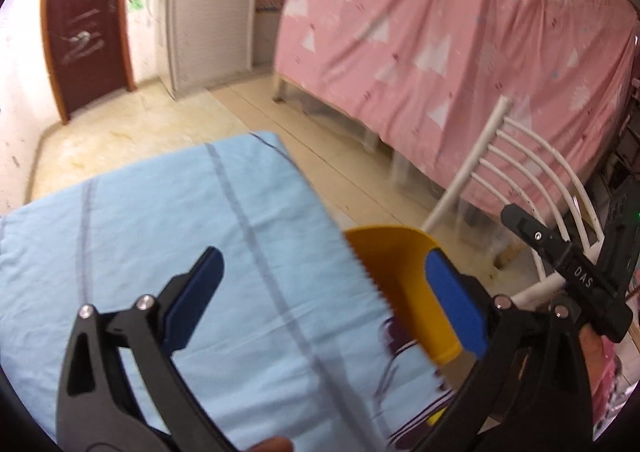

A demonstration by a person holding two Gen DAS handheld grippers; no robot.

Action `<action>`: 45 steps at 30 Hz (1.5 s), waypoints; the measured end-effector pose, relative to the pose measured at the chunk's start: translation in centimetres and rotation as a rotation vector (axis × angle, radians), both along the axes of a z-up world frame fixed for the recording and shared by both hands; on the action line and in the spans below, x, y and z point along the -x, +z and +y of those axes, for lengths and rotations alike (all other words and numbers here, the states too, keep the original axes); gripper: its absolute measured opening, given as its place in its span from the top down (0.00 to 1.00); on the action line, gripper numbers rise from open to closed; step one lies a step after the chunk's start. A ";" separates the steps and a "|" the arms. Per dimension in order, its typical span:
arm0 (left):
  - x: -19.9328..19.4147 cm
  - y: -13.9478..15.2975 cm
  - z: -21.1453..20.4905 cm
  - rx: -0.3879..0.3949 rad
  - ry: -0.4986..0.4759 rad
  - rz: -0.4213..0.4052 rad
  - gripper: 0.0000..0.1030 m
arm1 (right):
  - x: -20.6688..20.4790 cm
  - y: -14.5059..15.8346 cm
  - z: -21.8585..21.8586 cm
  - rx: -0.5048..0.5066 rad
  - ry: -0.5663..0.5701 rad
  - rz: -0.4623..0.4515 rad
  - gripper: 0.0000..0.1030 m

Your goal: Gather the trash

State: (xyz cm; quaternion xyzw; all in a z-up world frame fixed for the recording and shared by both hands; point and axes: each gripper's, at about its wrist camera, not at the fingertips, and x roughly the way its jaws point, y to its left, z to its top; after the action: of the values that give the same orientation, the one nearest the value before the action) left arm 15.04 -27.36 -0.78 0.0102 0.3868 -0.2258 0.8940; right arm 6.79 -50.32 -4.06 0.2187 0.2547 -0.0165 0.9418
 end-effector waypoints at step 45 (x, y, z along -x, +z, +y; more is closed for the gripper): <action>5.9 -1.8 24.9 -0.020 0.494 -0.184 0.06 | -0.7 1.6 27.9 0.246 0.539 -0.109 0.09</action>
State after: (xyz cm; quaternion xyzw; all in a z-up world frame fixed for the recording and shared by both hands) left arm 9.14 -2.46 -2.58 -0.0555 0.2971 0.0052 0.9532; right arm 7.47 -22.46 -2.49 0.0281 0.2485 0.2151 0.9440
